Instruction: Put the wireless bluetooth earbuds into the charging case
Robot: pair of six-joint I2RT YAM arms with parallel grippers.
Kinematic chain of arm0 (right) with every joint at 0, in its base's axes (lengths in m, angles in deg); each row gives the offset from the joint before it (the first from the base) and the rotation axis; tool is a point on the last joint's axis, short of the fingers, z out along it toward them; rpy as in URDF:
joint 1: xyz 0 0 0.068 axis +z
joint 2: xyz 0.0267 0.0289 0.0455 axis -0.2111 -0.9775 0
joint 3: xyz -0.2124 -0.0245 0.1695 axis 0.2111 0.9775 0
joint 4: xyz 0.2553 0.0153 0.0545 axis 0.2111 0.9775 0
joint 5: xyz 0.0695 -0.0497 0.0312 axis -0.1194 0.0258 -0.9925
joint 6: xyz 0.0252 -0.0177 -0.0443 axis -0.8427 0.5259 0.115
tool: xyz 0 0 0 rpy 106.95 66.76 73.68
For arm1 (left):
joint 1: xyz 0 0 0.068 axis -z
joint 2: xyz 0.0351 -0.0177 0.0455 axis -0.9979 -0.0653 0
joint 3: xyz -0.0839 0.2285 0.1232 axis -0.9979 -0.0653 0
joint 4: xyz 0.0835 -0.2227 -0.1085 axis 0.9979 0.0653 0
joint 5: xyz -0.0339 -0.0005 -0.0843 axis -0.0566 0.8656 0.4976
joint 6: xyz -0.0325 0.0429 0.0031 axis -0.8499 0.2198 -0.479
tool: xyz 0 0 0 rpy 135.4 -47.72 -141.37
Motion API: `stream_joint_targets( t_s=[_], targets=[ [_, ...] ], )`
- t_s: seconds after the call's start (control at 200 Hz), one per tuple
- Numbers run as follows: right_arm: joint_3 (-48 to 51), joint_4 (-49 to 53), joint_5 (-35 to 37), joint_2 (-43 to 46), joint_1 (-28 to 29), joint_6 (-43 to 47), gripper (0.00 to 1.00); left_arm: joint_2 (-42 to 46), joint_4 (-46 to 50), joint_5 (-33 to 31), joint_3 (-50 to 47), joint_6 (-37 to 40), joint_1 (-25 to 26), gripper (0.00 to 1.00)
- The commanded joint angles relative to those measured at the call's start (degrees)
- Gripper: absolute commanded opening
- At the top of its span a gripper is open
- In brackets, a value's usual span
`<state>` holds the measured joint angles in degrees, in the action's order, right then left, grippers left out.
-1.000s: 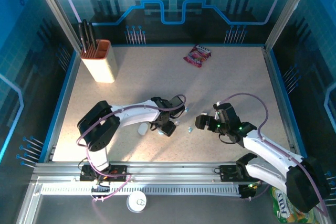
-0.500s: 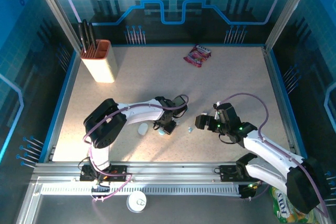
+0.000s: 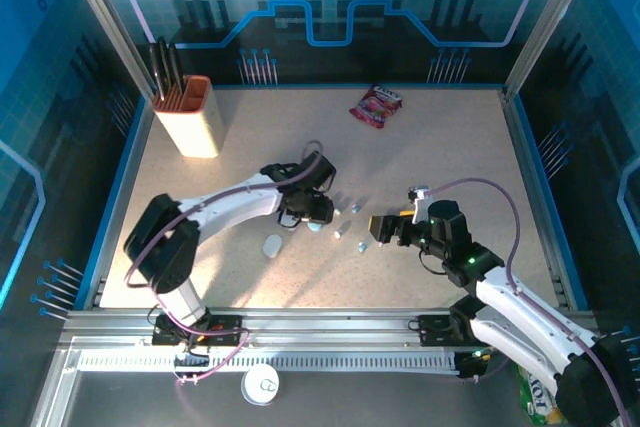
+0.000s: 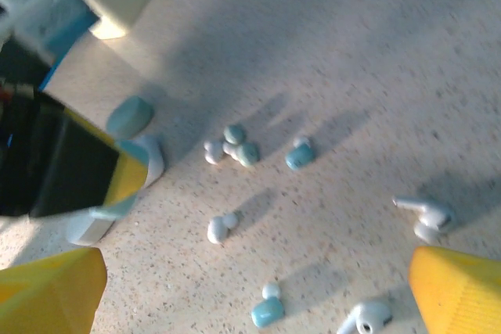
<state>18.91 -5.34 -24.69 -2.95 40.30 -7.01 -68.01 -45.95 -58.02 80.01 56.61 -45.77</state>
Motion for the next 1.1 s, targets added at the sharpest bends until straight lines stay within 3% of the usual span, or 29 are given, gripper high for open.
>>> stream_joint_targets(
  t_s=[0.0, 0.2, 0.49, 0.66, 0.83, 0.945, 1.095],
  targets=[
    [0.0, -8.1, -3.0, 0.4, 1.5, 7.5, 1.00, 5.7, -9.3, 6.7, -3.7, -12.0, -3.6, 0.40],
    [-1.4, -19.2, -3.3, -5.5, 6.0, 10.7, 1.00, 12.1, -18.7, 10.2, -8.4, -26.7, -8.0, 0.40],
    [-6.7, -42.2, -4.2, -23.6, 10.4, 6.4, 1.00, 18.3, -31.6, 12.5, -14.9, -44.3, -8.4, 0.40],
    [-11.1, -49.6, -6.0, -31.9, 11.0, 5.1, 1.00, 21.0, -31.0, 11.3, -16.1, -45.7, -8.5, 0.40],
    [-14.4, -49.5, -7.5, -36.6, 11.3, 4.9, 0.97, 21.8, -32.2, 11.5, -17.2, -46.7, -8.4, 0.41],
    [-15.0, -50.9, -7.5, -38.7, 11.3, 3.4, 0.86, 21.7, -33.6, 12.2, -17.3, -47.5, -8.4, 0.40],
    [-15.8, -51.7, -7.9, -40.3, 11.1, 2.1, 0.57, 21.6, -33.6, 12.6, -17.3, -47.5, -8.4, 0.40]
  ],
)
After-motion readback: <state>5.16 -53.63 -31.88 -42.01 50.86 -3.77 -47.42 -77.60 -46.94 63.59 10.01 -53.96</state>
